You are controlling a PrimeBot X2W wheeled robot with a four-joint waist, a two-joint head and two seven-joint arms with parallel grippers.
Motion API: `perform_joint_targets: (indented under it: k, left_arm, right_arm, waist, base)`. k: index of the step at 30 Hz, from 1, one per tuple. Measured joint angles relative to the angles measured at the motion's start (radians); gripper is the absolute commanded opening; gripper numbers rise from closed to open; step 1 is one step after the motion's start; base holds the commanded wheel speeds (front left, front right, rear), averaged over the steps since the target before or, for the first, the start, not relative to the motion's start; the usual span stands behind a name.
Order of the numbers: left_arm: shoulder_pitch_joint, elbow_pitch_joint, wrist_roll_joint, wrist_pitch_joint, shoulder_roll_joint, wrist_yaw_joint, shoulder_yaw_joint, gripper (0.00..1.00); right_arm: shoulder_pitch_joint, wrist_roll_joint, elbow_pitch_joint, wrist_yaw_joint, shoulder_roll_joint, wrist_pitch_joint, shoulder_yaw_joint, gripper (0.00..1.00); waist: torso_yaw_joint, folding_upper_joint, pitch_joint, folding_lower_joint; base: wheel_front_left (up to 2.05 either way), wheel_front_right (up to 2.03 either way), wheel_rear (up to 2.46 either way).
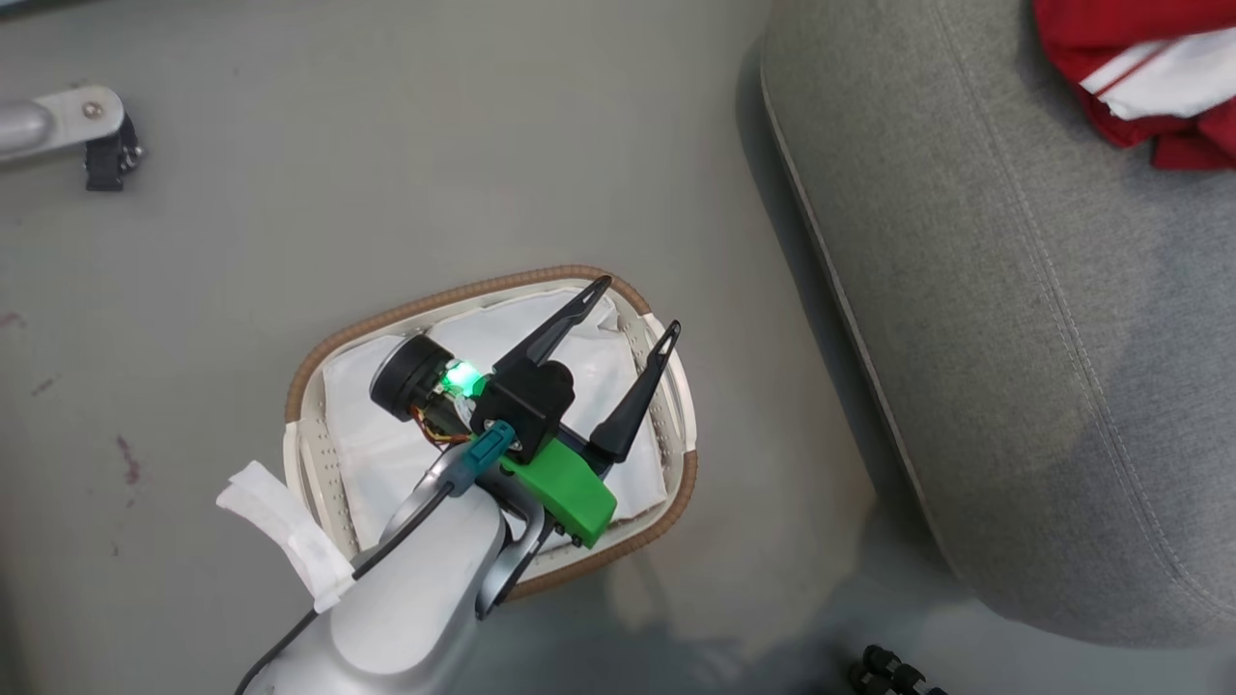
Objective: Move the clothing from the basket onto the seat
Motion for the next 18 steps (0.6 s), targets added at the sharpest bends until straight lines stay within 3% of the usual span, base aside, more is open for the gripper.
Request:
perform_joint_targets:
  k: [10, 15, 17, 18]
  left_arm:
    - [-0.012, 0.007, 0.004, 0.0, 0.02, 0.0, -0.012, 1.0]
    - [-0.011, 0.011, 0.003, 0.0, 0.023, 0.0, -0.007, 1.0]
    - [-0.009, 0.012, 0.0, 0.0, 0.022, 0.0, 0.0, 1.0]
    - [-0.007, 0.011, -0.001, 0.0, 0.021, 0.0, 0.004, 1.0]
  right_arm:
    - [0.231, -0.028, 0.001, 0.0, 0.136, 0.0, -0.094, 0.0]
    - [0.303, -0.041, 0.007, 0.0, 0.172, 0.0, -0.117, 0.0]
    - [0.329, -0.045, 0.003, 0.0, 0.183, 0.0, -0.123, 0.44]
    - [0.34, -0.047, 0.002, 0.0, 0.187, 0.0, -0.123, 0.85]
  waist:
    - [-0.033, 0.0, 0.046, -0.0001]
    - [-0.04, 0.0, 0.038, -0.0001]
    - [-0.041, 0.0, 0.03, -0.0001]
    - [-0.041, 0.0, 0.026, -0.0001]
  base:
    - [0.0, 0.0, 0.0]
    - [0.0, 0.0, 0.0]
    - [0.0, 0.0, 0.0]
    - [0.0, 0.0, 0.0]
